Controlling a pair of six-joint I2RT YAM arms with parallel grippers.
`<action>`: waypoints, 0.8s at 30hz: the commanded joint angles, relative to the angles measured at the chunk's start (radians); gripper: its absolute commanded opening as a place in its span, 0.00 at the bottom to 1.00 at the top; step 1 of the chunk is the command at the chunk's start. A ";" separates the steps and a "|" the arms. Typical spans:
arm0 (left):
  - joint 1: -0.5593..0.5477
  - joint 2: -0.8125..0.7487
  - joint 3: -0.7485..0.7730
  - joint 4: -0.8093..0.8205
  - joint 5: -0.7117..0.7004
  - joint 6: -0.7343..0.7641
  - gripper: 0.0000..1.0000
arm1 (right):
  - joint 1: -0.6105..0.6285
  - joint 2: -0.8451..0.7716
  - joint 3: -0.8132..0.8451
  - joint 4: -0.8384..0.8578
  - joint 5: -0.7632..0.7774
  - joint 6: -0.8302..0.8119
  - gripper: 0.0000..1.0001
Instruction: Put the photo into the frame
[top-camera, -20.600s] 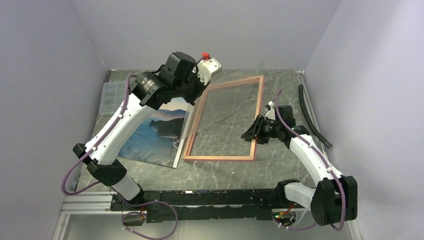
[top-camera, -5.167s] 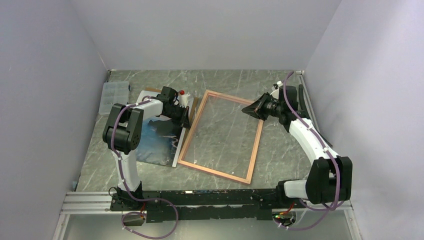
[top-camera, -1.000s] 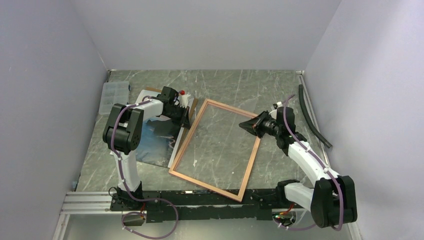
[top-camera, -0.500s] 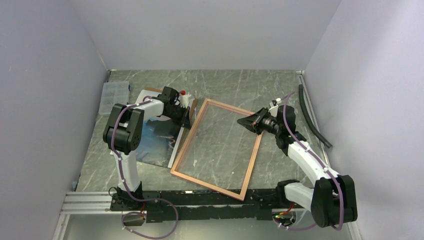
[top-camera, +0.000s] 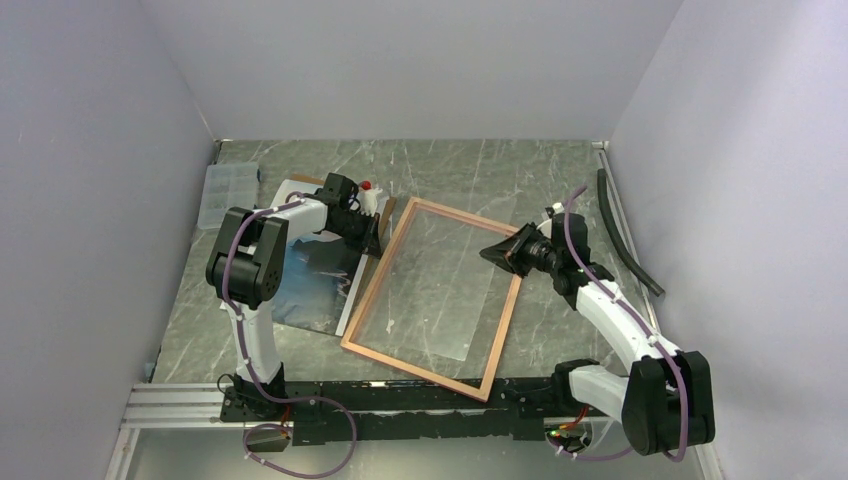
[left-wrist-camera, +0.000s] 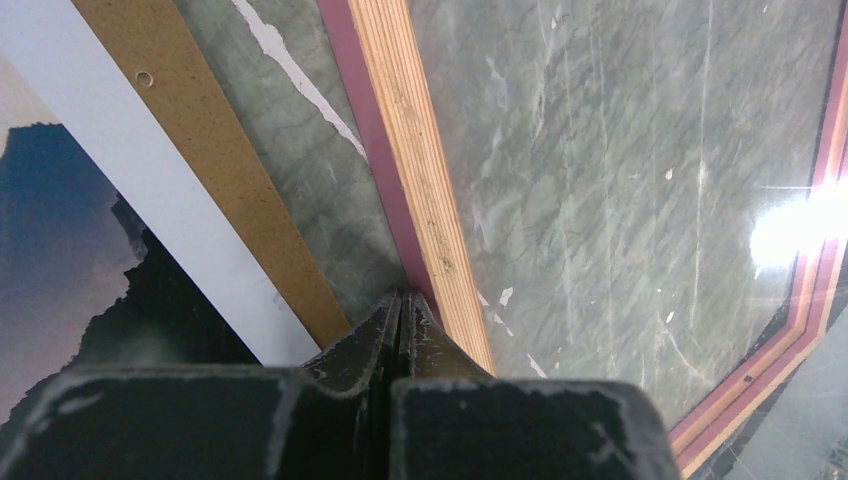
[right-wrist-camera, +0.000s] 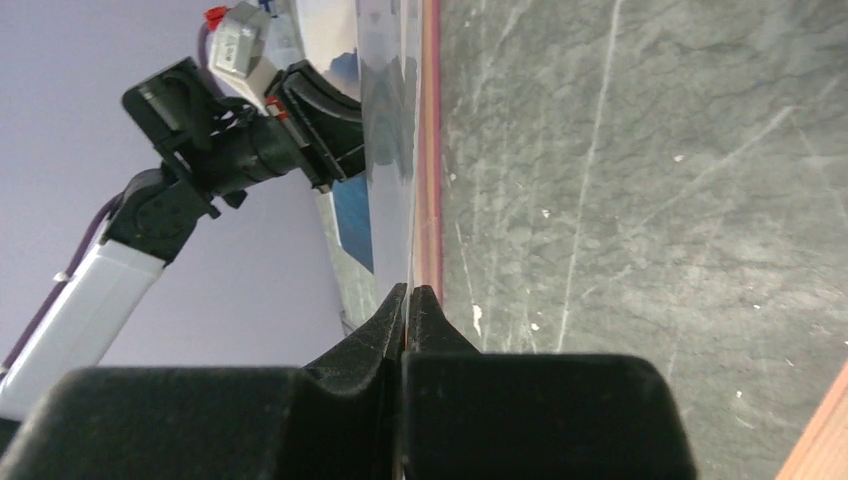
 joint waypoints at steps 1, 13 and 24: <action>-0.034 -0.025 -0.002 -0.018 0.044 -0.005 0.03 | 0.014 0.012 0.034 -0.133 0.064 -0.072 0.00; -0.035 -0.030 -0.010 -0.011 0.043 -0.004 0.03 | 0.015 -0.010 0.043 -0.191 0.104 -0.091 0.00; -0.037 -0.028 -0.019 -0.006 0.044 -0.006 0.03 | 0.014 0.008 0.002 -0.102 0.089 -0.057 0.00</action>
